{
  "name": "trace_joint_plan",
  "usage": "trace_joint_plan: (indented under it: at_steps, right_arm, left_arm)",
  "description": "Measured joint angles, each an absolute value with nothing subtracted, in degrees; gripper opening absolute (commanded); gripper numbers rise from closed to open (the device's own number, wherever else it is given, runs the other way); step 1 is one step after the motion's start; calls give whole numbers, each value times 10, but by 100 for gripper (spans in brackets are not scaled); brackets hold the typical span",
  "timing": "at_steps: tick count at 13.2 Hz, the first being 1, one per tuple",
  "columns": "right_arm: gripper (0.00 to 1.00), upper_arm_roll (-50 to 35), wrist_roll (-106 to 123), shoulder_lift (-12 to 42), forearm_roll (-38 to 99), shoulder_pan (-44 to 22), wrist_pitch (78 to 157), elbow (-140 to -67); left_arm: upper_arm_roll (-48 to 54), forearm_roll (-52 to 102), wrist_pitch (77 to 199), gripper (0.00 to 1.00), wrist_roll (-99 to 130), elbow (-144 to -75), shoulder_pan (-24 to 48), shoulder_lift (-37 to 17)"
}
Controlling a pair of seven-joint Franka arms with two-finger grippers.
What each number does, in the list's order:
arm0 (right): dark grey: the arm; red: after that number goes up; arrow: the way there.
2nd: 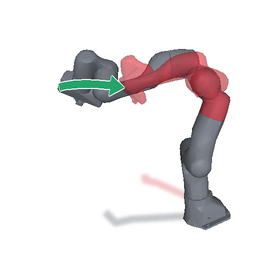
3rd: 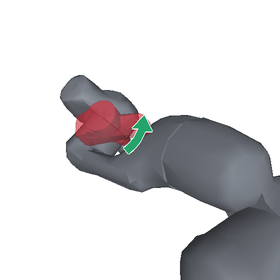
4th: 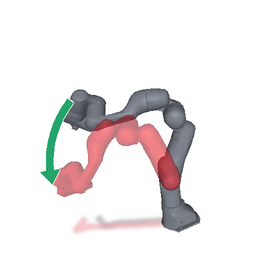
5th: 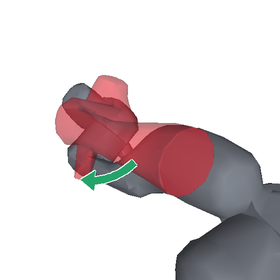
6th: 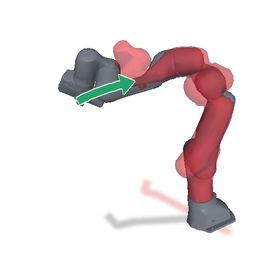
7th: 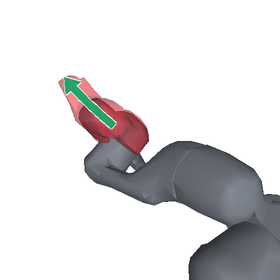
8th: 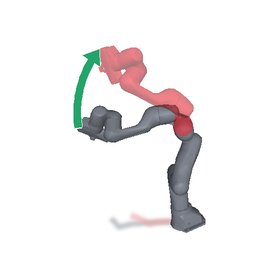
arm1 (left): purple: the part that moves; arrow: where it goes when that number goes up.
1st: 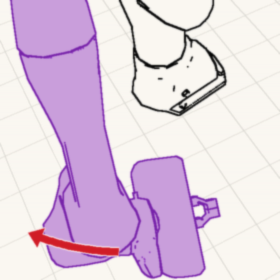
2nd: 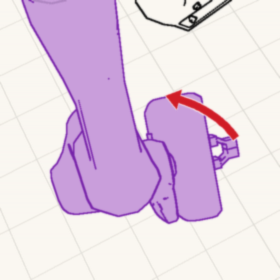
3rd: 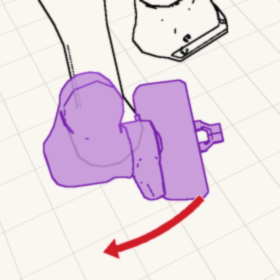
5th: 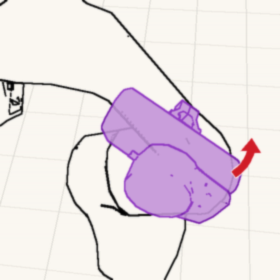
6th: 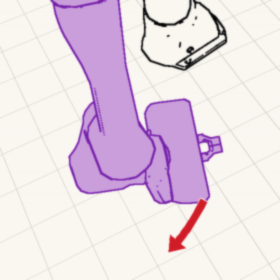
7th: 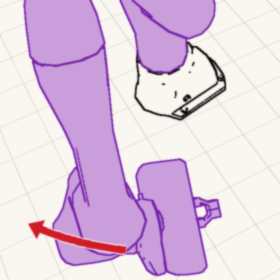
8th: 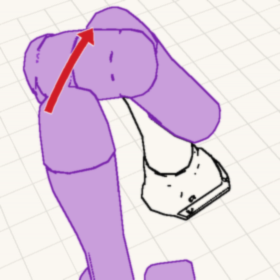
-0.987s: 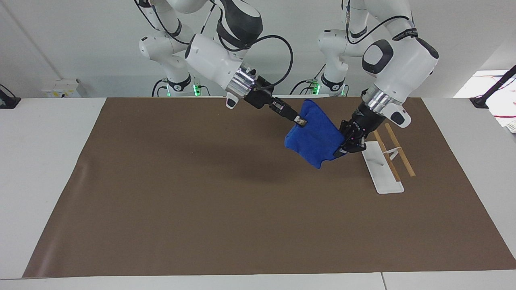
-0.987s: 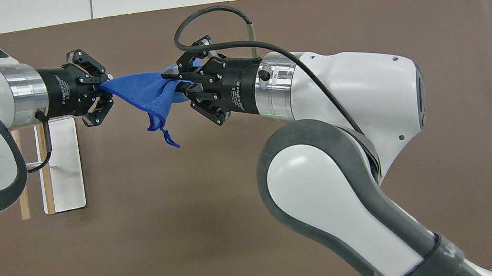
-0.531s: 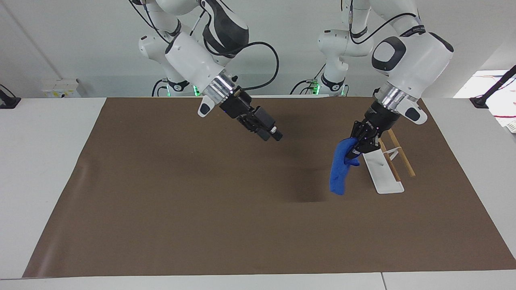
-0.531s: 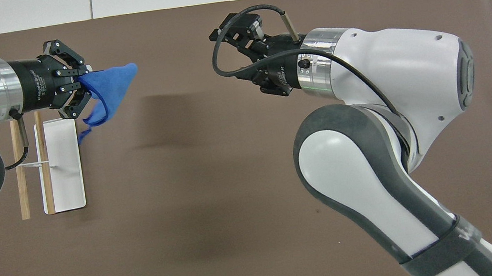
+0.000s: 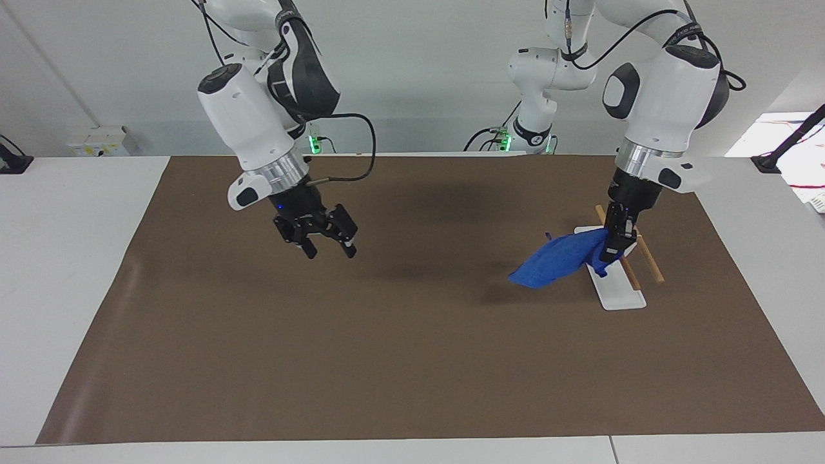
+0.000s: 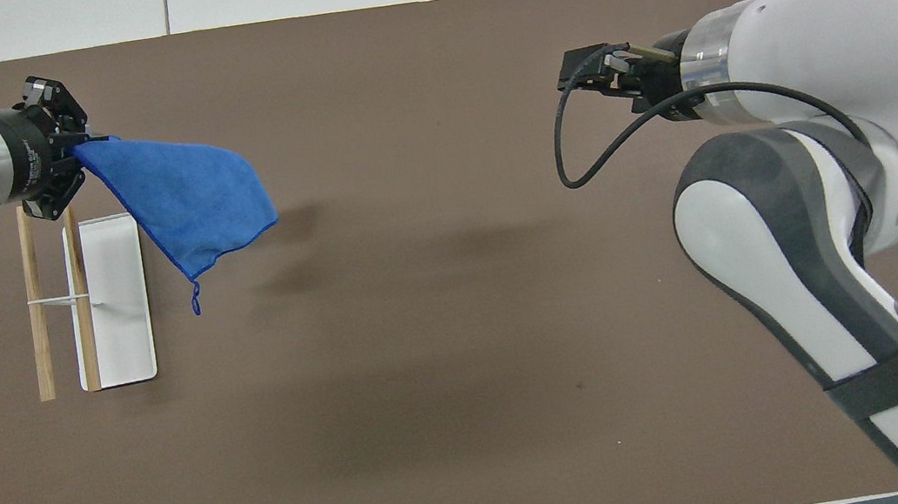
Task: Right arm passes towel to left arm to hang
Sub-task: 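Carry the towel with the left gripper while the right gripper withdraws, then drape the towel over the rack bar with the left gripper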
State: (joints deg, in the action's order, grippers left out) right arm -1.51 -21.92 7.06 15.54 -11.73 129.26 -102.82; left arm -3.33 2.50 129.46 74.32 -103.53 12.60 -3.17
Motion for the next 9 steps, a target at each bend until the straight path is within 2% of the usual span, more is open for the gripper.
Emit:
trace_joint_plan:
  at_steps: [4, 9]
  right_arm:
    - [100, -15, -195, 56, 16, -83, 1145, -1003]
    - [100, -13, -113, 7, -9, -27, 976, -943]
  left_arm:
    - [-36, 7, 1312, 0, 739, -1070, 64, -20]
    - [-37, 7, 1374, 0, 739, -1149, 7, 35]
